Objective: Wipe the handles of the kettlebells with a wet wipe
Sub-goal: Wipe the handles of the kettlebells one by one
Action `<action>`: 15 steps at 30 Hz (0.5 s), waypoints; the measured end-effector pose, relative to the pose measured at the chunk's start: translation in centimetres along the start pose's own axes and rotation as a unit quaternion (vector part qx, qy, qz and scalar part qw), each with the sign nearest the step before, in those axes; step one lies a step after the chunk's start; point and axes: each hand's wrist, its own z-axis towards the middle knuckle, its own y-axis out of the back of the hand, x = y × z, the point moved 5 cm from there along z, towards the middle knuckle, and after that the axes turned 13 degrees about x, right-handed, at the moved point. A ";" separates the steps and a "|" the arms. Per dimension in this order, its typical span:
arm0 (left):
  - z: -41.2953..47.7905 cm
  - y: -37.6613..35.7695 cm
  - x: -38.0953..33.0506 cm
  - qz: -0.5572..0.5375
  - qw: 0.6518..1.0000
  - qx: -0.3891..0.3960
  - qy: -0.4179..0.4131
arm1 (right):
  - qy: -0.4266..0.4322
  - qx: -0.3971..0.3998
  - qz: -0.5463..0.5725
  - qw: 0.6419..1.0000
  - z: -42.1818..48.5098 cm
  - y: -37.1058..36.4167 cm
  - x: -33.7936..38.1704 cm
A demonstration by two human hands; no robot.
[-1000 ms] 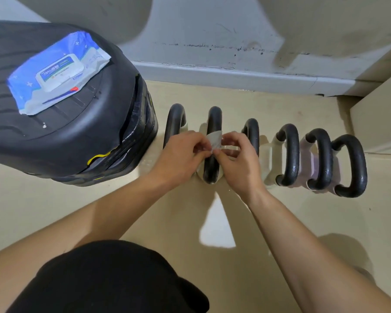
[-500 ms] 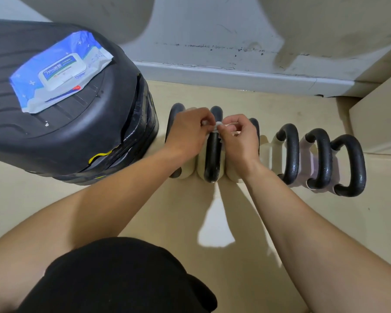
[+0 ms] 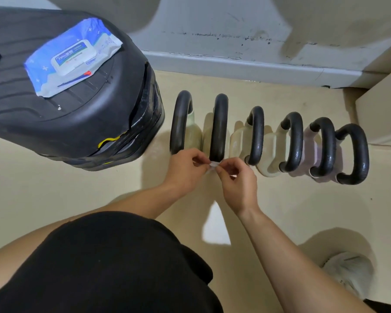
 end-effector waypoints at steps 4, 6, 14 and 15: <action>0.3 -1.5 1.8 -0.128 0.989 -0.010 0.077 | -0.045 -0.018 0.033 0.998 -0.1 -0.6 -1.3; 0.3 -2.2 2.6 -0.175 0.979 -0.016 0.104 | -0.065 -0.022 0.038 0.997 0.0 -0.8 -1.7; 0.8 -3.4 2.5 -0.141 0.981 -0.034 0.126 | -0.096 0.011 -0.043 0.994 1.6 -0.5 -1.8; 0.8 -3.3 2.4 -0.136 0.982 -0.034 0.126 | -0.097 0.015 -0.042 0.994 1.5 -0.4 -1.7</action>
